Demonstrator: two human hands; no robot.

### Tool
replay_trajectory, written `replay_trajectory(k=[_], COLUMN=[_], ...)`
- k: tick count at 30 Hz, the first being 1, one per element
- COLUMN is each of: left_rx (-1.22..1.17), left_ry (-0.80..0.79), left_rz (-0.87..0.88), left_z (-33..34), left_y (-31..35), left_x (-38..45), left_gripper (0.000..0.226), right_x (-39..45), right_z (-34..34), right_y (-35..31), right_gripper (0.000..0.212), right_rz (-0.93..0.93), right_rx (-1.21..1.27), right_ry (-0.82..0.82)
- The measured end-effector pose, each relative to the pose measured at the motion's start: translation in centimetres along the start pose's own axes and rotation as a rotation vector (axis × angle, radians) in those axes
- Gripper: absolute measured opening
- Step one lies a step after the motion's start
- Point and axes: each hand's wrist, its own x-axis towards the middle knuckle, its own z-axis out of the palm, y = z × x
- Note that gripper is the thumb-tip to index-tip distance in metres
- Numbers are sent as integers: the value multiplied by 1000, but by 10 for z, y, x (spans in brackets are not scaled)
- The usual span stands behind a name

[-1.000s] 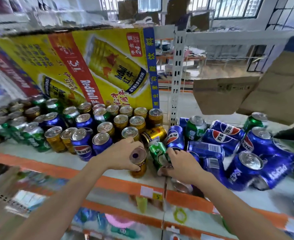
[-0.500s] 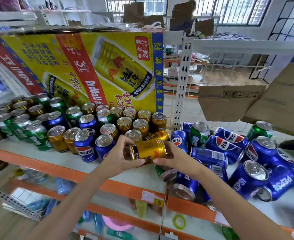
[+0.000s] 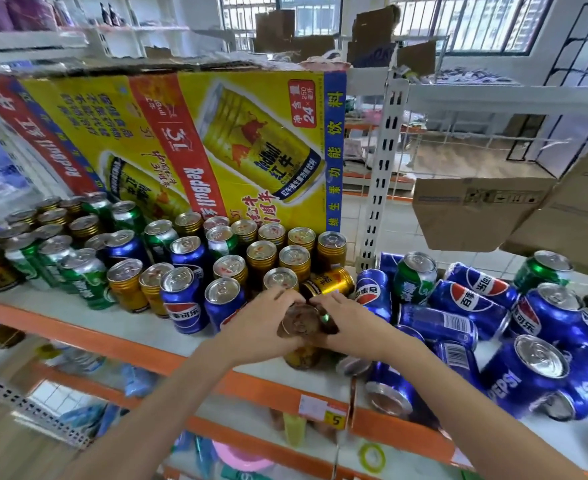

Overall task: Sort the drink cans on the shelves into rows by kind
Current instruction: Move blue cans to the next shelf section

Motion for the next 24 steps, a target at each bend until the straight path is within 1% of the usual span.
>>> replay_trajectory(k=[3, 6, 9, 11, 13, 14, 16, 19, 22, 24], left_rx=[-16, 87, 284, 366, 375, 377, 390, 345, 245, 262], left_ry=[10, -27, -127, -214, -301, -322, -290, -187, -43, 6], left_rz=[8, -29, -65, -115, -180, -204, -202, -157, -78, -36], left_z=[-13, -11, 5, 18, 30, 35, 40, 30, 14, 8], left_y=[12, 22, 26, 28, 29, 29, 28, 28, 26, 21], left_x=[23, 66, 116, 140, 152, 155, 158, 152, 142, 135], left_gripper=[47, 44, 49, 55, 72, 81, 84, 82, 77, 74], right_x=[-17, -25, -31, -36, -41, -42, -40, -29, -20, -13], right_z=[-14, -8, 1, 4, 6, 10, 20, 32, 29, 19], right_y=[21, 38, 45, 47, 47, 44, 35, 21, 14, 10], right_gripper=[56, 58, 60, 60, 66, 71, 82, 88, 77, 63], right_rz=[64, 135, 158, 167, 183, 202, 264, 358, 388, 371], right_rx=[-59, -121, -167, -134, -143, -209, -381, -474, -417, -352], right_ry=[11, -46, -34, 13, 62, 72, 64, 43, 119, 166])
